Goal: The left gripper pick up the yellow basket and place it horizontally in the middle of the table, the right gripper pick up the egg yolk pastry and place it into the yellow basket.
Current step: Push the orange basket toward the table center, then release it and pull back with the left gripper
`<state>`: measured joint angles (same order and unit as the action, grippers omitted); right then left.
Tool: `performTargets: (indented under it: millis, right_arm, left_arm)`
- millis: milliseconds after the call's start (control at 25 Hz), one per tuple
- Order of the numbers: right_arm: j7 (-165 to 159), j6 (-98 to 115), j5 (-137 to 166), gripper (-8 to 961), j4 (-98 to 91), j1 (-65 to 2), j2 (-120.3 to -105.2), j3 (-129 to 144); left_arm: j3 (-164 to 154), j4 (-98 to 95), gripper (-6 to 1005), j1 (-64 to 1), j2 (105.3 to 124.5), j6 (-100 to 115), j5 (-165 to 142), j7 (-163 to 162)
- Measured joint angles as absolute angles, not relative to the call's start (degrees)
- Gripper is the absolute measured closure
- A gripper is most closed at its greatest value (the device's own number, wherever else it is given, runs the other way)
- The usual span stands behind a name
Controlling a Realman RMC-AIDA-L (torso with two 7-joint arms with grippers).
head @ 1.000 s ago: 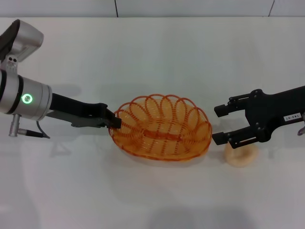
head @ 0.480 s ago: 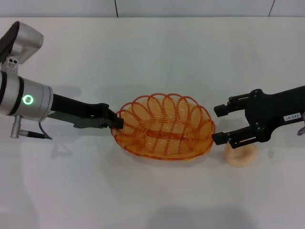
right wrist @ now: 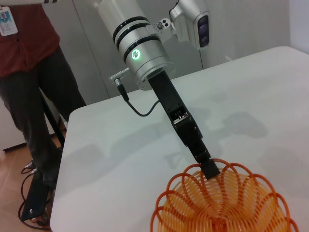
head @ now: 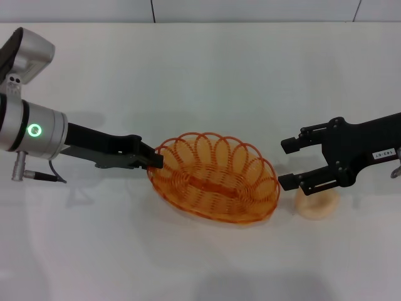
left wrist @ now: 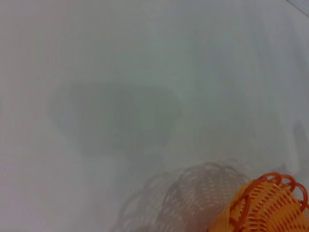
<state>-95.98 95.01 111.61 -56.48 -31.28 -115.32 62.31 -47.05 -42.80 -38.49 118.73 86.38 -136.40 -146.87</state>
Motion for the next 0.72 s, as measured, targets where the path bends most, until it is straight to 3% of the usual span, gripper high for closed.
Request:
performTargets:
  millis: [480,600,720]
  right_arm:
    - [-96.0,94.8,111.6,199,-56.6,-31.3,-115.31,62.3]
    - [-96.0,94.7,111.6,199,-56.7,-31.3,-115.31,62.3]
    - [-96.0,94.7,111.6,199,-56.8,-31.3,-115.31,62.3]
  left_arm:
    - [-47.1,-42.8,834,-38.6,118.37,87.3,-134.9,-146.7]
    - [-47.3,-42.8,723,-38.5,118.38,87.7,-134.1,-146.8]
    - [-47.2,-43.3,708,-38.4,118.41,88.6,-133.5,-146.6]
